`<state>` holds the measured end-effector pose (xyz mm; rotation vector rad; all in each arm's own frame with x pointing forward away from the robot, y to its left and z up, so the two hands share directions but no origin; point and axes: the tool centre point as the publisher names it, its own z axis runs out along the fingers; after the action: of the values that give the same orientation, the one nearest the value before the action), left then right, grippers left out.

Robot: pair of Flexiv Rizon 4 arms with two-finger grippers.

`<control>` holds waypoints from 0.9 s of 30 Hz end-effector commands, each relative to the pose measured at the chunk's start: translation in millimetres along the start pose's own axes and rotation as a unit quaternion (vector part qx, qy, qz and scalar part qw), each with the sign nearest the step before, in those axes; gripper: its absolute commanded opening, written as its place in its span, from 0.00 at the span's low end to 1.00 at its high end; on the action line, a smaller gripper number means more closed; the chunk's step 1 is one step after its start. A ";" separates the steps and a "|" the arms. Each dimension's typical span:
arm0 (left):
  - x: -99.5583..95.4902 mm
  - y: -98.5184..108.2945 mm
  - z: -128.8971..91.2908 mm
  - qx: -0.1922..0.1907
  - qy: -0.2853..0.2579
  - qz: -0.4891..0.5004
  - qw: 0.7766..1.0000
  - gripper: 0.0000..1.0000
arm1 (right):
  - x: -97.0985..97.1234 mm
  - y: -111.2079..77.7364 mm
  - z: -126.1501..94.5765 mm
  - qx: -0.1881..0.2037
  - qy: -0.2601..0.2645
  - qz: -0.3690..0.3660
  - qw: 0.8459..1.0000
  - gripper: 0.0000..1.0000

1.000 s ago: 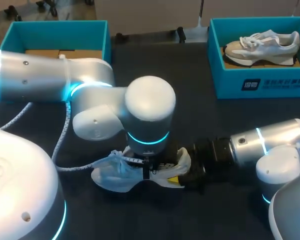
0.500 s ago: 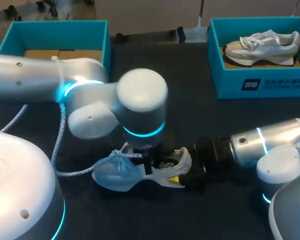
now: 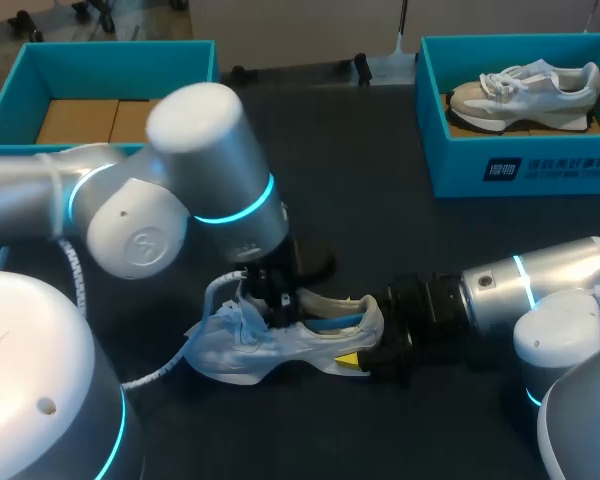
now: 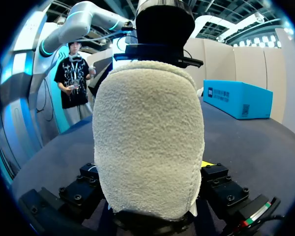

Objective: Take the shoe out of the shoebox, open the shoe tongue, remove and reinsert the insole, then place the shoe into the shoebox

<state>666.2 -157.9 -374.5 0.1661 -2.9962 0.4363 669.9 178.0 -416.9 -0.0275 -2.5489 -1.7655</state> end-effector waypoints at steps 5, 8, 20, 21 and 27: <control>3.1 3.9 -12.1 0.093 0.021 -0.002 0.995 0.00 | 2.0 1.3 1.6 0.003 0.000 0.001 1.000 0.00; 1.7 8.8 -17.3 0.108 0.014 -0.019 0.994 0.00 | 2.0 1.3 1.6 0.003 0.000 0.001 1.000 0.00; -3.7 11.1 -27.7 0.123 0.001 -0.041 0.992 0.00 | 2.0 1.3 1.6 0.003 0.000 0.001 1.000 0.00; -4.1 6.0 -29.0 0.121 -0.004 -0.036 0.992 0.00 | 2.0 1.3 1.6 0.003 0.000 0.001 1.000 0.00; -5.0 -14.7 -26.7 0.099 -0.024 -0.019 0.995 0.00 | 2.0 1.3 1.6 0.003 0.000 0.001 1.000 0.00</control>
<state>674.5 -150.3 -346.4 0.2522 -2.9614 0.7879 669.5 178.2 -416.8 -0.0274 -2.5487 -1.7657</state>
